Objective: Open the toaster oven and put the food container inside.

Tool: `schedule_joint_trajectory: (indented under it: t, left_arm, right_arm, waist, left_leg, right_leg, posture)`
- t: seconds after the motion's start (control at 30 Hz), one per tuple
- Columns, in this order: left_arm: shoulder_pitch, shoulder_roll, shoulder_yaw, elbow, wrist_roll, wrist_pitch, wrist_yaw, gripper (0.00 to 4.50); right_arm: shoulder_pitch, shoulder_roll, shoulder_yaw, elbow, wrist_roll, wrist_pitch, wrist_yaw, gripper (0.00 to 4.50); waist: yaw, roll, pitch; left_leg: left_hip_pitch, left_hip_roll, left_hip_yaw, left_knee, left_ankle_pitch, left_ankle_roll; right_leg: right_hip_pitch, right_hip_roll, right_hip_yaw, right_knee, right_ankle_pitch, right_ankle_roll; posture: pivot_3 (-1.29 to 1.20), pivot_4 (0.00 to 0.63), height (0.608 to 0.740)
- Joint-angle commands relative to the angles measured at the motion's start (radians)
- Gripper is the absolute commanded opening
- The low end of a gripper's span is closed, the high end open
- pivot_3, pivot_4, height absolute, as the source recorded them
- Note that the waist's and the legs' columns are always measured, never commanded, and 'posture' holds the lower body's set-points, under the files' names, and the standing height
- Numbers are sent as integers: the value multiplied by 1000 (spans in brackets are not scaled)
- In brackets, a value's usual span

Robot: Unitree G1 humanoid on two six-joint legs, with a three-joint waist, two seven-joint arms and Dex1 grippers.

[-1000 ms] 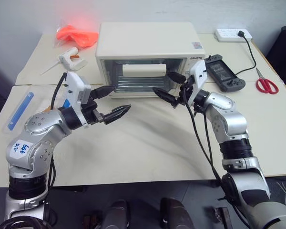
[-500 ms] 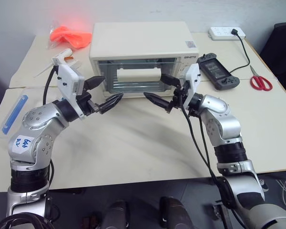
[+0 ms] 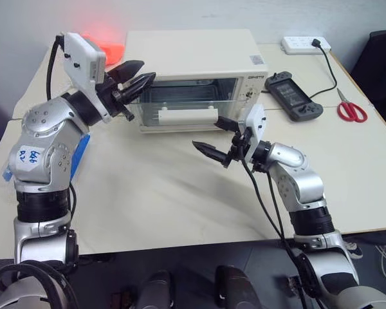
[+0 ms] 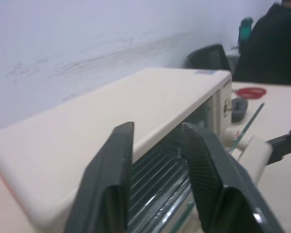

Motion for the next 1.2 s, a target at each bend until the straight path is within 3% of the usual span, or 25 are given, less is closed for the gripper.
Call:
schedule_joint_trajectory:
  t: [0.03, 0.1, 0.33, 0.6, 0.77, 0.87, 1.03, 1.2]
  left_arm:
    - [-28, 52, -71, 100, 162, -158, -26, 433]
    - [-44, 62, -98, 161, 216, -208, -29, 21]
    - [-104, 21, -116, 307, 266, -247, -26, 21]
    - [-84, -1, -105, 293, 244, -222, -79, 21]
    - [-24, 28, -98, 170, 197, -154, -162, 21]
    - [30, 57, -98, 74, 152, -103, -231, 21]
    - [120, 92, -138, -23, 132, -46, -312, 21]
    - [201, 103, -240, -21, 235, -53, -313, 21]
  right_arm:
    - [8, 6, 1, -39, 1, -14, -13, 4500]
    - [16, 6, 3, -47, 0, -13, -17, 4500]
    - [39, 6, -1, -93, 18, 3, -30, 4500]
    - [70, -36, -22, -171, 29, 53, -40, 4500]
    - [182, -192, -121, -354, 128, 194, -11, 4500]
    - [277, -343, -224, -466, 243, 313, 58, 4500]
    - [352, -545, -413, -518, 426, 460, 142, 4500]
    - [293, -592, -503, -461, 485, 503, 82, 4500]
  waist:
    - [0, 0, 0]
    - [1, 0, 0]
    - [3, 0, 0]
    - [4, 0, 0]
    - [18, 0, 0]
    - [27, 0, 0]
    - [28, 0, 0]
    - [28, 0, 0]
  left_leg:
    - [0, 0, 0, 0, 0, 0]
    - [0, 0, 0, 0, 0, 0]
    - [-1, -1, 0, 1, 0, 0]
    - [-2, -1, 0, 2, 0, 0]
    - [-3, -2, -1, 2, 0, 1]
    - [-3, -1, 0, 2, -1, 1]
    - [-1, -1, 0, 3, 0, 2]
    - [2, 0, 1, 2, 0, 2]
  right_leg:
    - [0, 0, 0, 0, 0, 0]
    - [0, 0, 0, 0, 0, 0]
    - [0, 0, -1, 0, 0, 0]
    - [0, -1, -1, 1, 0, 0]
    - [0, -2, -3, 1, 0, 0]
    - [0, -2, -2, 0, 0, 0]
    - [2, -2, -1, -1, 0, 0]
    - [4, -1, 0, -1, 0, 0]
  posture:
    - [0, 150, 740]
    - [0, 150, 740]
    - [0, 150, 740]
    - [0, 150, 740]
    - [0, 150, 740]
    - [0, 150, 740]
    - [0, 150, 740]
    - [0, 150, 740]
